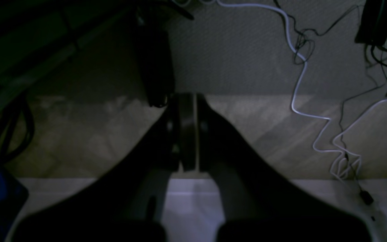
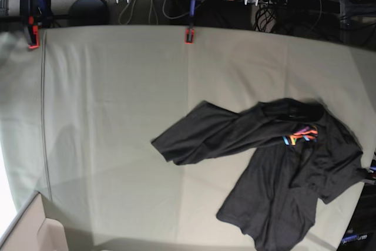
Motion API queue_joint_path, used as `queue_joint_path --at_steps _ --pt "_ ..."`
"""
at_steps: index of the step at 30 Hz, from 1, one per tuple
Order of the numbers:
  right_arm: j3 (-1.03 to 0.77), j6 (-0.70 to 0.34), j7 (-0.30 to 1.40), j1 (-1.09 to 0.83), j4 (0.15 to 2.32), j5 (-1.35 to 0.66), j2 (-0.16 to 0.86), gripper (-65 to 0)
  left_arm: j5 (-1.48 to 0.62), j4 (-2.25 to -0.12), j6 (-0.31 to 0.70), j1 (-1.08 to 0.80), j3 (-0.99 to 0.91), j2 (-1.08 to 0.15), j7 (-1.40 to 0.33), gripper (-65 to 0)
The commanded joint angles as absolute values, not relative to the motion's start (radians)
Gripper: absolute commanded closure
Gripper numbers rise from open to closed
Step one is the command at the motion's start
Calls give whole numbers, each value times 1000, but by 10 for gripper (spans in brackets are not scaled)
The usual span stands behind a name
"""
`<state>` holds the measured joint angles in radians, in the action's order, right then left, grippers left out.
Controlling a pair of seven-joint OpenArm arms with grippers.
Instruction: Layout the t-shirt on the table in an organized manner, then fold the t-shirt properly
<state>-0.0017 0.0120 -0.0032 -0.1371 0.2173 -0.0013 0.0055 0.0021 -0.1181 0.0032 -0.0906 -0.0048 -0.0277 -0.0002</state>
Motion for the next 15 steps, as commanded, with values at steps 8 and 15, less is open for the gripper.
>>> queue_joint_path --at_steps 8,15 --pt "-2 -4 -2 -186 285 -5 7 0 1 -119 2 -96 -4 -31 1 -1" --pt "-2 -4 -5 -234 355 -5 7 0 4 -119 2 -99 -1 -31 1 -1"
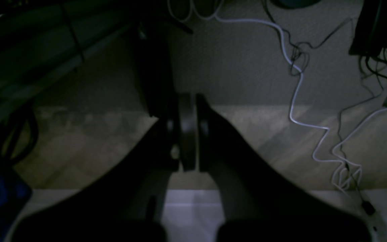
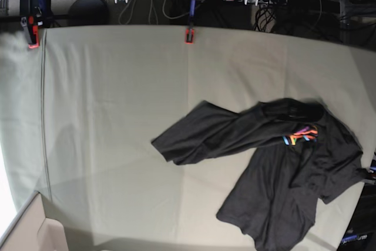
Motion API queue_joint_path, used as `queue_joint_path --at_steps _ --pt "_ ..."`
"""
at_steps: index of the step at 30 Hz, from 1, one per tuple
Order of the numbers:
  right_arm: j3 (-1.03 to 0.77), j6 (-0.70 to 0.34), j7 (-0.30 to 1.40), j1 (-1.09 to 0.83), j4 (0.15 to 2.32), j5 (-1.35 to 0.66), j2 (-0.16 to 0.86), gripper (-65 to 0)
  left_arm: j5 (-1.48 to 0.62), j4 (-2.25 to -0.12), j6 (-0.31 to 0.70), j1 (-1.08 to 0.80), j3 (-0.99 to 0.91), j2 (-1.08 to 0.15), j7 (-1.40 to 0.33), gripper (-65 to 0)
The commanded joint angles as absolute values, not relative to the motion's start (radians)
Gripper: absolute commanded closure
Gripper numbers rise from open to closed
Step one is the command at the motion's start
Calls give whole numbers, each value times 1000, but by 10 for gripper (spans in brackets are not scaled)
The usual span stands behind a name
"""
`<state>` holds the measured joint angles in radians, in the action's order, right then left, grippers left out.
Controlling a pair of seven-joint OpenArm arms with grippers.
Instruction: Layout the t-shirt on the table in an organized manner, then fold the t-shirt properly
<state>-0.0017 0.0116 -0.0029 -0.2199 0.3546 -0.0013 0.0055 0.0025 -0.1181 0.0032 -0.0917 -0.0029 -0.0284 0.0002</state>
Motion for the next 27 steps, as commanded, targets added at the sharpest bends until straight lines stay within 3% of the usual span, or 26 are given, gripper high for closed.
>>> queue_joint_path --at_steps 1,15,27 --pt "-2 -4 -5 -248 380 -5 7 0 2 -120 2 -113 -1 -39 1 -1" --pt "-5 -5 4 -699 1087 -5 22 0 -1 -768 4 -533 -7 -142 -8 -1" --pt "-4 -5 4 -993 1716 -5 87 0 -2 -1515 -1 -908 -84 -159 -8 -1"
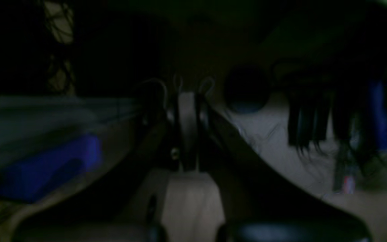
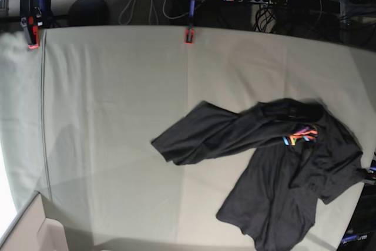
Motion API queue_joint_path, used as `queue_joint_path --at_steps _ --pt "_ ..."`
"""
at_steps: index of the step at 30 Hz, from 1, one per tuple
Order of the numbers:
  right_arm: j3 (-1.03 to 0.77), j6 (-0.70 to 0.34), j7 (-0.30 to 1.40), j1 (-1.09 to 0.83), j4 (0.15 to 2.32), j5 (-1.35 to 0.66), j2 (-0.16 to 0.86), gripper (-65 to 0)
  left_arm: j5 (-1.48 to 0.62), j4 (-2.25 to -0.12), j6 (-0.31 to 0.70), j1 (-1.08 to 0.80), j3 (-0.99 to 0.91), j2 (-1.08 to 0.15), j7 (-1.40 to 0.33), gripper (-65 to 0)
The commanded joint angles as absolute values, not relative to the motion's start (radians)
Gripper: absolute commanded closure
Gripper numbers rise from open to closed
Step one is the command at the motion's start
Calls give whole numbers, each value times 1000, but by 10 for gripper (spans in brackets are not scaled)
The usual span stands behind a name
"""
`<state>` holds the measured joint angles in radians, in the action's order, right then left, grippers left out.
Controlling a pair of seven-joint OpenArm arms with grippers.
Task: Layout the t-shirt on the table in an organized manner, then fold the t-shirt properly
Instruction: 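Move the right gripper down toward the black t-shirt's sleeve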
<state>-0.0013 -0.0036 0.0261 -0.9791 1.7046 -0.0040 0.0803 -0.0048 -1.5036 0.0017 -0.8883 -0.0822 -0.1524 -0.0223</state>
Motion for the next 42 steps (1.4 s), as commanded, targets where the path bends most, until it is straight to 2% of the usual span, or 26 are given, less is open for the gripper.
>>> queue_joint_path --at_steps 1,4,9,23,25,27,32,36,42 --pt "-5 -5 4 -1009 1761 -5 87 0 -2 -1569 1 -923 -93 -159 -8 -1" --pt "-2 -5 13 -1035 1880 -2 87 0 -2 -1682 -1 -943 -105 -160 -8 -1" --pt "22 -5 151 -995 2037 -2 82 0 -2 -1779 -2 -938 -107 -160 -8 -1" --pt "154 -5 193 -843 2040 -1 81 0 -2 -1853 -2 -869 -105 -157 -8 -5" --pt "183 -5 193 -820 2040 -1 81 -44 -2 -1853 -2 -868 -102 -157 -8 -9" --pt "200 -5 193 -806 2041 -1 81 -106 -4 -1853 -4 -852 -99 -157 -8 -51" --pt "262 -5 193 -779 2043 -1 87 -221 -130 -1824 -4 -831 -107 -163 -10 -240" --pt "283 -5 196 -766 2040 -1 87 -255 -205 -1801 -4 -799 -108 -170 -30 -247" --pt "295 -5 289 -719 2040 -1 87 -255 -213 -1807 2 -751 -145 -162 -171 -251"
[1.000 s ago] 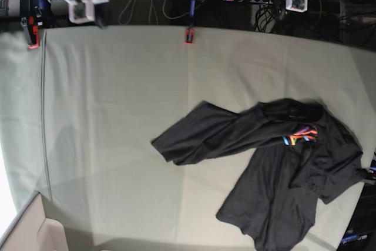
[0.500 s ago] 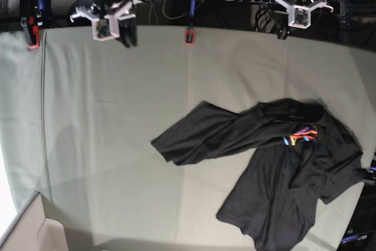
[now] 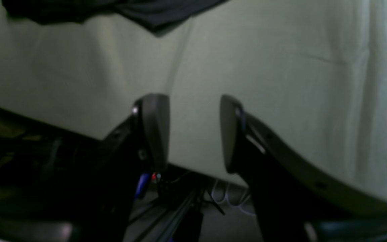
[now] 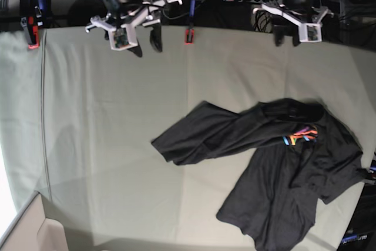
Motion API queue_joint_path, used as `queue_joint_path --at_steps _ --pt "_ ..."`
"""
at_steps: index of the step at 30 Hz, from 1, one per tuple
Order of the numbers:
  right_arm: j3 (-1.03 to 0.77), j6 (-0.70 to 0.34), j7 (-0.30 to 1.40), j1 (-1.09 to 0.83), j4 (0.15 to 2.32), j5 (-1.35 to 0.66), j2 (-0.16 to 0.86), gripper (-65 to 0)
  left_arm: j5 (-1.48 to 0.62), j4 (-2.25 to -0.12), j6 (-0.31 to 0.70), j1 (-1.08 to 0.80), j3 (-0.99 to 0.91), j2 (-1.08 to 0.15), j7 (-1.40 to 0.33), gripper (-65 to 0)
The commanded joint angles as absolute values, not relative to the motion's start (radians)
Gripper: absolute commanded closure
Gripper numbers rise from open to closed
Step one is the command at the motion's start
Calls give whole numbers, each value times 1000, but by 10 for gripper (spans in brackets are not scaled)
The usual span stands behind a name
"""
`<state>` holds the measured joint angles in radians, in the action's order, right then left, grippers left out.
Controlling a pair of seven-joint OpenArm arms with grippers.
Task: Layout the t-shirt on the table in an organized manner, then fold the t-shirt properly
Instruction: 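Move the right gripper down toward the black t-shirt's sleeve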
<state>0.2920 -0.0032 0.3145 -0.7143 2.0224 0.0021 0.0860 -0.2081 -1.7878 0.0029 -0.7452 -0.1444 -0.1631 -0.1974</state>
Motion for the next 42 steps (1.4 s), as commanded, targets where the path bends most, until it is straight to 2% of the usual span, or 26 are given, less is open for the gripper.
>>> queue_joint_path --at_steps 1,34,42 --pt "295 -5 295 -710 2040 -1 87 -254 -213 -1807 2 -740 -151 -160 -183 -251" --pt "364 -5 300 -561 2035 -1 93 -257 -214 -1807 4 -691 -206 -162 -202 -253" --pt "378 -5 344 -466 1988 -1 87 -322 -214 -1807 4 -691 -206 -168 -202 -252"
